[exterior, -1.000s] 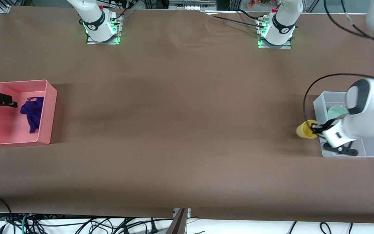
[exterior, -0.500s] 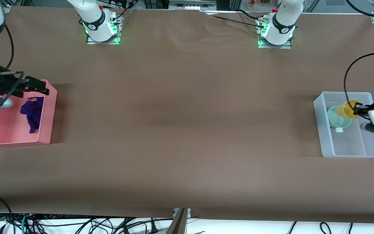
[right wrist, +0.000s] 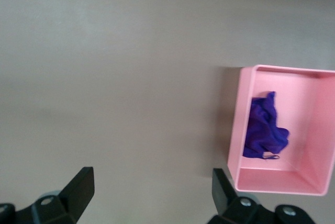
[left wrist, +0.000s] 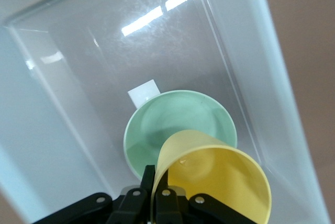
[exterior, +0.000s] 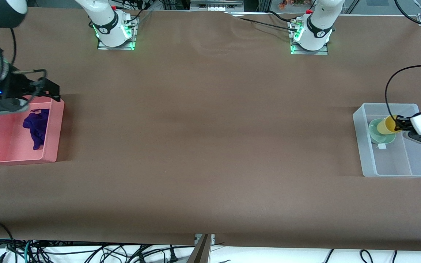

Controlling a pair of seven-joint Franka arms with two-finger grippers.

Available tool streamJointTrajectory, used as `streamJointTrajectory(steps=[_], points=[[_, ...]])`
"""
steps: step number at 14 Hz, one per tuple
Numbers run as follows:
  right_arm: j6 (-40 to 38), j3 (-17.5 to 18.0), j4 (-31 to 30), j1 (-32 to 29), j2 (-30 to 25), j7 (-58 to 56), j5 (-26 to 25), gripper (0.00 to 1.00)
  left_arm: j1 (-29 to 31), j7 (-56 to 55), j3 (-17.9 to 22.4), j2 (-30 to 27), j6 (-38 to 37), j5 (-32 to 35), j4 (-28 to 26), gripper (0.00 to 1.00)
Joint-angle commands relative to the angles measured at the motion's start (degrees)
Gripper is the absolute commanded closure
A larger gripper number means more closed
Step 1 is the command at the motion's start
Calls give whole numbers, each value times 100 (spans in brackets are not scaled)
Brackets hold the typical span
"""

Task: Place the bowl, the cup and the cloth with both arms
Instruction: 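Lower the yellow cup into the green bowl and open the left gripper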

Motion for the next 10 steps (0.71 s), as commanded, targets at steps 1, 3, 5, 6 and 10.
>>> streamJointTrajectory(steps=[1, 3, 5, 6, 10], points=[[-25, -142, -105, -43, -372, -19, -7, 0, 137, 50, -93, 10, 433, 148, -353, 100], [-52, -151, -123, -52, -382, -28, -42, 0, 137, 59, -93, 72, 450, 148, -317, 100], [-261, -273, -123, -69, -382, 7, 19, 1, 145, 76, -101, 72, 450, 139, -274, 1], [-298, -300, -123, -69, -382, 8, 19, 1, 171, 76, -101, 38, 407, 121, -247, 0], [-254, -309, -62, -52, -312, 8, 1, 0, 180, 112, -486, -637, -406, -10, -20, 0]])
